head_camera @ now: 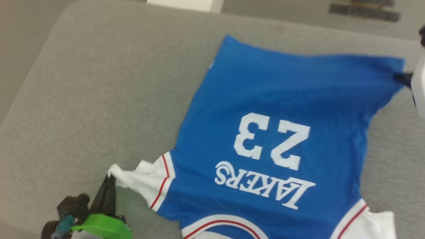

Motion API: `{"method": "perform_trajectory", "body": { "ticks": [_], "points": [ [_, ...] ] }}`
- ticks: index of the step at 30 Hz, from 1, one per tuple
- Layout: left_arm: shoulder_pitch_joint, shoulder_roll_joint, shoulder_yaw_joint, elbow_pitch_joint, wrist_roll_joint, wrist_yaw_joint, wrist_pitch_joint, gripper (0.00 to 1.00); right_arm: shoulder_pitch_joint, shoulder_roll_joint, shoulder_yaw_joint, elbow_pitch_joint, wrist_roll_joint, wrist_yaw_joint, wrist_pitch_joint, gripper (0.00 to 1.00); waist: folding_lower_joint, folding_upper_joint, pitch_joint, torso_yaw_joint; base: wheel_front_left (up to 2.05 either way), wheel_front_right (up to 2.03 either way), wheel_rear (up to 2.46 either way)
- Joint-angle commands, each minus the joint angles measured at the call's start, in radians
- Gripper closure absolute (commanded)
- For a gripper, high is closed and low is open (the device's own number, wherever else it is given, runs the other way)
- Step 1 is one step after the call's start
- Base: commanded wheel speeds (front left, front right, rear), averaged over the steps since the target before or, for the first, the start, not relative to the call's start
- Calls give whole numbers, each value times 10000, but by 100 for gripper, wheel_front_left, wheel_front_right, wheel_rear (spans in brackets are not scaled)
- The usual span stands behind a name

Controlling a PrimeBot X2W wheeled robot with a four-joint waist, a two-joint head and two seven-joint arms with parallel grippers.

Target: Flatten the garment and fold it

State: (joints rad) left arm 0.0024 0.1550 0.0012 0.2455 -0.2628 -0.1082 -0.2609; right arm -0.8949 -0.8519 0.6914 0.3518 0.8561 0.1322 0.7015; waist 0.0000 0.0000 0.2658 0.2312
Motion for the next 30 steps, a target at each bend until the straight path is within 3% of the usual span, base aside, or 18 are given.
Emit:
{"method": "perform_trajectory", "body": {
  "ticks": [1,9,15,21,23,29,30],
  "points": [
    [154,111,98,-22,48,95,4,100,382,-364,129,-260,186,-15,-126,100,0,0,-934,-907,0,0,0],
    [670,360,250,-281,-46,208,165,100,2830,-2314,415,-1773,1083,-15,-831,100,0,0,-1455,-1571,0,0,0],
    [942,433,297,-474,-110,302,254,100,5260,-3017,599,-2472,1526,-15,-1351,100,0,0,-1552,-1977,0,0,0],
    [1070,458,236,-531,-128,351,297,100,7501,-3083,743,-2778,1768,-15,-1699,100,0,0,-1602,-2150,0,0,0],
    [1025,452,143,-534,-132,352,303,100,8789,-2736,824,-2759,1798,-15,-2005,100,0,0,-1545,-2136,0,0,0],
    [963,493,46,-468,-149,342,307,100,9742,-2168,632,-2639,1499,-15,-2184,100,0,0,-1543,-2073,0,0,0],
    [968,499,34,-450,-151,342,307,100,9771,-2153,571,-2672,1374,-15,-2193,52,0,0,-1578,-2067,0,0,0]
  ]
}}
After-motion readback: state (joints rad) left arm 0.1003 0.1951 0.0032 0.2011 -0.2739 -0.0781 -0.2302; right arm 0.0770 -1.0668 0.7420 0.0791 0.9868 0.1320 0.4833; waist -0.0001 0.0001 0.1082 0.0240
